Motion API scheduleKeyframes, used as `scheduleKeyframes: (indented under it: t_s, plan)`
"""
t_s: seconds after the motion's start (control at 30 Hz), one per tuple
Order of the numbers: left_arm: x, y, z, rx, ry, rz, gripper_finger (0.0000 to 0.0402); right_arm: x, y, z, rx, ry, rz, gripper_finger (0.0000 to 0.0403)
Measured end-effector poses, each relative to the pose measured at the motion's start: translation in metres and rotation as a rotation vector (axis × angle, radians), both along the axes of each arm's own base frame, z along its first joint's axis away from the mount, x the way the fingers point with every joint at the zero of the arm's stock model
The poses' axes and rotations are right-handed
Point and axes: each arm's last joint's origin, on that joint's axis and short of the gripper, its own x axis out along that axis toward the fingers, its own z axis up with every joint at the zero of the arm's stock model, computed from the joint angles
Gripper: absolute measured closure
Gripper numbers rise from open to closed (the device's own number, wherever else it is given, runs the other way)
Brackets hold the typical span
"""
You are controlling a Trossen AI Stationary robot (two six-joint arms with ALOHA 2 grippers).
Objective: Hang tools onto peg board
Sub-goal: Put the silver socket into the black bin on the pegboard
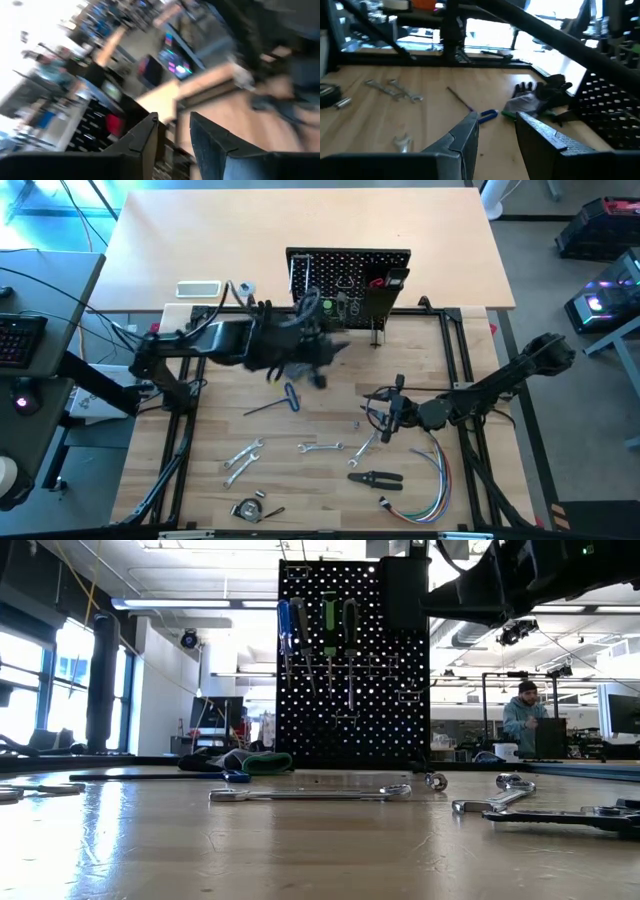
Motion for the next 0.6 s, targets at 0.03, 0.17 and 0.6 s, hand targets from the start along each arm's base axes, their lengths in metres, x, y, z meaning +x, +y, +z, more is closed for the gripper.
scheduleKeyframes:
  t_s: [0.03, 0.17, 0.6]
  plan:
    - [-0.005, -0.007, -0.002, -0.018, 0.036, -0.013, 0.0295, 0.0, 0.0, -0.001, 0.0, 0.009, 0.019, 0.0276]
    - [-0.027, -0.031, -0.01, -0.107, 0.167, -0.04, 0.0295, 0.0, 0.003, -0.005, 0.029, 0.056, 0.113, 0.0276]
    - [-0.069, -0.103, -0.06, -0.287, 0.541, -0.09, 0.0295, -0.005, 0.004, -0.021, 0.161, 0.197, 0.165, 0.0276]
